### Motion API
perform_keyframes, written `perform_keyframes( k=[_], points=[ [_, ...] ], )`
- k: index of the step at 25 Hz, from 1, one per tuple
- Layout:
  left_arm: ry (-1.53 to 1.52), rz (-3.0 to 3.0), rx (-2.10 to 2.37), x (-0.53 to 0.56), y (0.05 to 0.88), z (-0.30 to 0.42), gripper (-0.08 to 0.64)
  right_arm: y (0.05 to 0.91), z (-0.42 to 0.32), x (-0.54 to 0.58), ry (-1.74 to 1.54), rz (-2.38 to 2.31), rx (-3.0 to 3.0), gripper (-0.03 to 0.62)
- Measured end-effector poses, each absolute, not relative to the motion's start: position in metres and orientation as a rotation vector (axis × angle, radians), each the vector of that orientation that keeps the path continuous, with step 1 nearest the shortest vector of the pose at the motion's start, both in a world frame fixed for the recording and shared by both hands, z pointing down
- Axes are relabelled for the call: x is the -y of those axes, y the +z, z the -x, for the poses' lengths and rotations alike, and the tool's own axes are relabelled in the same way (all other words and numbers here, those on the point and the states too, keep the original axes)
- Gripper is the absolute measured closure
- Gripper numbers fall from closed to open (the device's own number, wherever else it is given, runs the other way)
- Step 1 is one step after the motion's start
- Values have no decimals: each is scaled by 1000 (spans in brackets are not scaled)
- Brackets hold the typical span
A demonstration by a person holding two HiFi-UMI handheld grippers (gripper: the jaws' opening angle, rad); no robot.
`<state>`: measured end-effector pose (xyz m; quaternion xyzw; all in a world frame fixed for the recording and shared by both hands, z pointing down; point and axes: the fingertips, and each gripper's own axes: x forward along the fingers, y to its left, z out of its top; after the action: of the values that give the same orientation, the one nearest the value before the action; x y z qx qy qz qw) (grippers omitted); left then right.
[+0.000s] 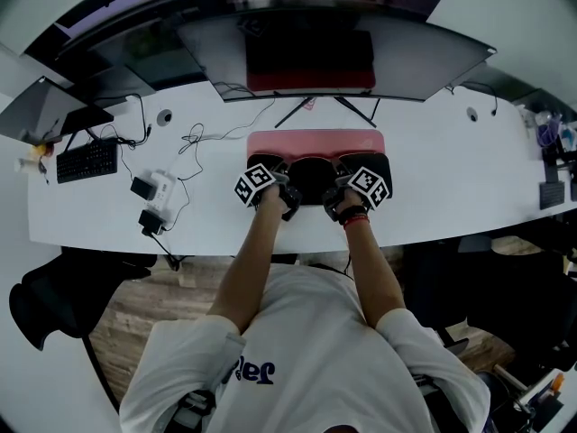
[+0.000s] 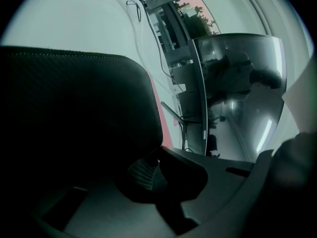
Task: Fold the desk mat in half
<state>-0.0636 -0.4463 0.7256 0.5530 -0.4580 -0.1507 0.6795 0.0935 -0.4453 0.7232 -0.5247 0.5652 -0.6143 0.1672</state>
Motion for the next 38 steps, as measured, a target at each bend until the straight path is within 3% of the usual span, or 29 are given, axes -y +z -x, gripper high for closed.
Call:
perform_keyframes(
  k=[38],
  points=[
    [-441, -1309, 926, 511, 715, 67, 529, 710, -91, 508, -1656, 1480, -1645, 549]
  ],
)
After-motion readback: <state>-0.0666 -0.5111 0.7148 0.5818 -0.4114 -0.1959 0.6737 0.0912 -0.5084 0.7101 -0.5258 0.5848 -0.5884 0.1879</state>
